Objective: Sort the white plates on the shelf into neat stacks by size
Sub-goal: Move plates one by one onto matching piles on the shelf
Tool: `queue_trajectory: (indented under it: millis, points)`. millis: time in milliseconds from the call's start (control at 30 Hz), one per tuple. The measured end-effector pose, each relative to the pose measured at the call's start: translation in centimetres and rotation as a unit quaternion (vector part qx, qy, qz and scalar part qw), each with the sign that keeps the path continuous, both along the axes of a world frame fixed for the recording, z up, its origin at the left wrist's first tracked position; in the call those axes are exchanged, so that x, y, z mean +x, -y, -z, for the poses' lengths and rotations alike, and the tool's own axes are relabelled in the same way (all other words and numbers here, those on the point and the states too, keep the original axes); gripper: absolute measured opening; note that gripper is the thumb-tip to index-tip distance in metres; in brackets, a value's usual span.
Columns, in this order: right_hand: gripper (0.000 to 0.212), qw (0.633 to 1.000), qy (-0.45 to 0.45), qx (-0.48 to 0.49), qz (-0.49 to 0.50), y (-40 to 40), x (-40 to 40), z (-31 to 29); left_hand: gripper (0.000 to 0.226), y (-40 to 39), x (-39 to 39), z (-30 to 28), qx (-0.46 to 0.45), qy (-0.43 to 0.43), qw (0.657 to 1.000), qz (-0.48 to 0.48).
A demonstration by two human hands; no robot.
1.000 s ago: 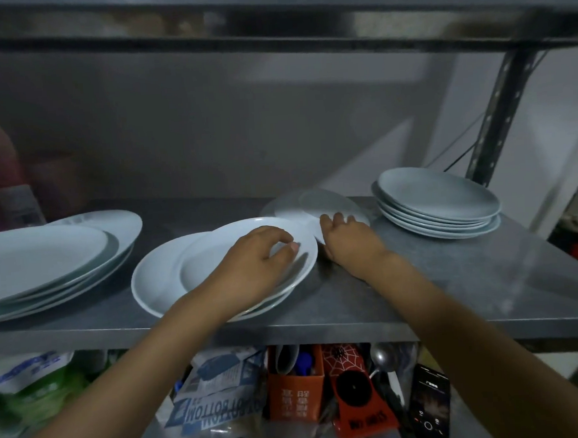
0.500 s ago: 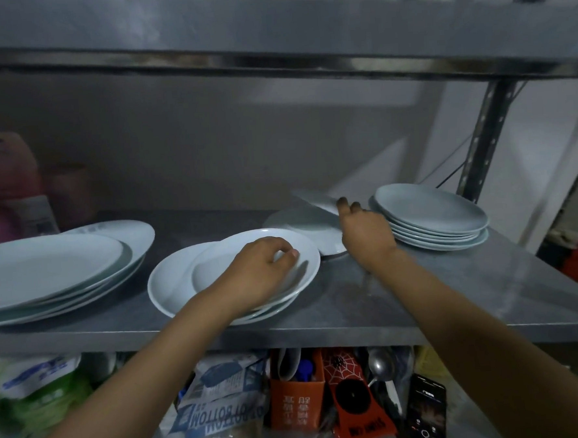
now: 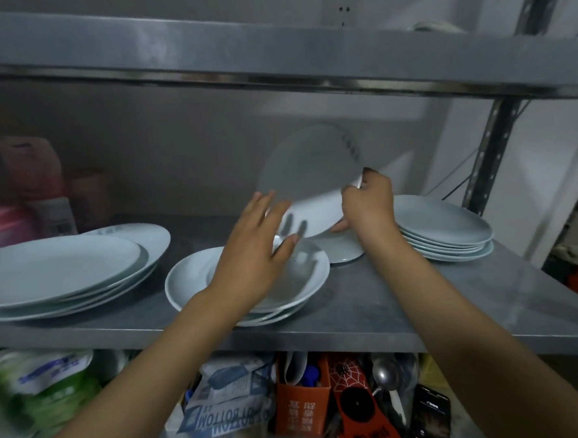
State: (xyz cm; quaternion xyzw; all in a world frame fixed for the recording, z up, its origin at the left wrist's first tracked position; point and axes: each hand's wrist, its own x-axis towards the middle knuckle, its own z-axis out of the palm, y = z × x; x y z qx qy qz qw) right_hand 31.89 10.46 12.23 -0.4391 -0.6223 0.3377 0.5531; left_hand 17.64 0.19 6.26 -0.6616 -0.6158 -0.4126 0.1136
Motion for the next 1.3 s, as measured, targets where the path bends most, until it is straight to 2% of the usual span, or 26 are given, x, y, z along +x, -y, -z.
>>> queue_trajectory:
  millis: [67,200,300,500,567,700,767,833,933,1033,1300]
  points:
    - [0.030,0.986,-0.108,-0.096,-0.078,0.9,-0.4,-0.2,0.054,0.6,-0.3,-0.1,0.026,-0.021,0.999,-0.019]
    - [0.024,0.949,-0.200,-0.183,-0.159,2.4,-1.5,-0.2,0.063,1.6,-1.3,-0.5,0.064,-0.042,0.996,-0.053]
    - [0.016,0.929,-0.225,-0.222,-0.194,3.0,-2.5,-0.3,0.057,2.5,-2.1,-1.2,0.082,-0.050,0.993,-0.068]
    - [0.019,0.926,-0.199,-0.240,-0.211,4.2,-4.2,-0.1,0.037,4.1,-4.3,-1.7,0.132,-0.020,0.990,-0.035]
    - [0.019,0.940,-0.174,-0.209,-0.208,4.8,-4.3,0.1,0.034,4.9,-4.5,-1.6,0.137,-0.005,0.990,-0.043]
    - [0.014,0.976,-0.058,-0.093,-0.186,5.6,-4.2,0.4,0.036,6.6,-4.6,-1.0,0.152,0.043,0.986,-0.051]
    - [0.026,0.989,0.032,-0.020,-0.146,5.2,-4.0,0.9,0.034,7.2,-4.8,-0.7,0.154,0.057,0.985,-0.056]
    - [0.042,0.982,0.144,0.096,-0.080,4.5,-3.4,1.6,0.031,7.7,-4.9,-0.4,0.153,0.069,0.984,-0.054]
    - [0.041,0.954,0.232,0.186,-0.023,3.6,-2.0,2.5,0.025,8.5,-5.0,0.4,0.138,0.070,0.987,-0.049]
    - [0.036,0.946,0.265,0.188,0.002,2.4,-0.6,3.4,0.026,8.8,-5.1,1.5,0.099,0.082,0.991,-0.045]
    - [0.023,0.948,0.277,0.156,-0.002,0.7,1.6,5.1,0.030,9.6,-4.5,4.1,0.050,0.091,0.993,-0.048]
